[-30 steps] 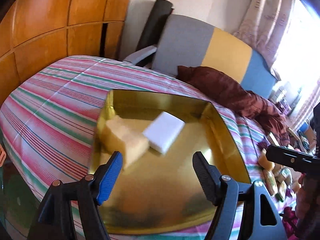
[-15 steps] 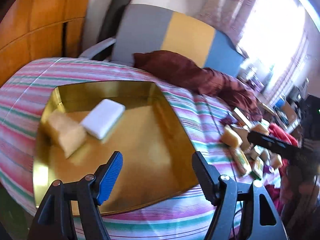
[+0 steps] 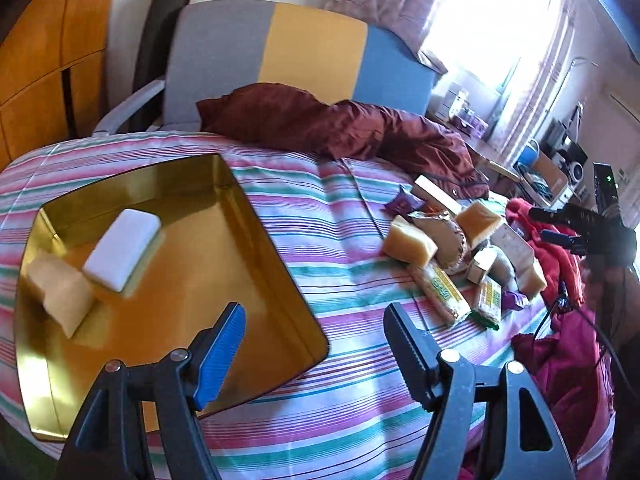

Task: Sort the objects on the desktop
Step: 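Move both tools back to the pile, right tool reaching the white printed box, then grasp the white printed box with the right tool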

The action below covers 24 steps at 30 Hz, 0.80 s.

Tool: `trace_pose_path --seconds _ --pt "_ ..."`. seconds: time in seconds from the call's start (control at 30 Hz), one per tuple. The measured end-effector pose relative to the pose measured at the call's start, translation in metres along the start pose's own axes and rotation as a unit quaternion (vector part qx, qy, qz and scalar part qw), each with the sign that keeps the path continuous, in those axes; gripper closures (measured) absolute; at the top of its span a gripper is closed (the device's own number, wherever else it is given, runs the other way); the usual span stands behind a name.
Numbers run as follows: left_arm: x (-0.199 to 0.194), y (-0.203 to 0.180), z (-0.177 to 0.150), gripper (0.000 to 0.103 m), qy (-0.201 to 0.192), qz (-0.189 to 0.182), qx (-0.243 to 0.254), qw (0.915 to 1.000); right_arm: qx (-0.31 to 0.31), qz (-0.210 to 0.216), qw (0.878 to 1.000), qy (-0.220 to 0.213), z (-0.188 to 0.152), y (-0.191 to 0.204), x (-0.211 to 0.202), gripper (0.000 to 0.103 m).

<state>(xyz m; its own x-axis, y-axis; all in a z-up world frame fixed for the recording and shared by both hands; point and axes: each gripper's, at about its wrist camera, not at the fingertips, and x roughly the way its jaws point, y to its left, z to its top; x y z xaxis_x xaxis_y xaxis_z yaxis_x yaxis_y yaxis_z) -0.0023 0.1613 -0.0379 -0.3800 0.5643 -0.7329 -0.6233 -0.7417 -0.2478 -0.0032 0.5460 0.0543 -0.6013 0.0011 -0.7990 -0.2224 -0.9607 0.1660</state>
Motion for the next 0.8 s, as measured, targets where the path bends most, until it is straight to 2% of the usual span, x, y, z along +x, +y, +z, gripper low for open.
trace_pose_path --seconds 0.23,0.4,0.6,0.8 --pt "0.017 -0.027 0.01 0.031 0.015 -0.018 0.042 0.9988 0.062 -0.038 0.997 0.015 0.03 -0.07 0.018 0.023" --pt "0.032 -0.051 0.018 0.031 0.025 -0.036 0.07 0.9966 0.091 -0.041 0.994 0.053 0.041 -0.1 0.05 0.024" --pt "0.045 -0.082 0.026 0.031 0.03 -0.054 0.116 0.9913 0.103 -0.042 0.99 0.088 0.04 -0.121 0.083 0.024" --pt "0.063 -0.119 0.035 0.031 0.033 -0.074 0.168 0.9823 0.097 -0.021 0.989 0.105 0.036 -0.125 0.096 0.025"
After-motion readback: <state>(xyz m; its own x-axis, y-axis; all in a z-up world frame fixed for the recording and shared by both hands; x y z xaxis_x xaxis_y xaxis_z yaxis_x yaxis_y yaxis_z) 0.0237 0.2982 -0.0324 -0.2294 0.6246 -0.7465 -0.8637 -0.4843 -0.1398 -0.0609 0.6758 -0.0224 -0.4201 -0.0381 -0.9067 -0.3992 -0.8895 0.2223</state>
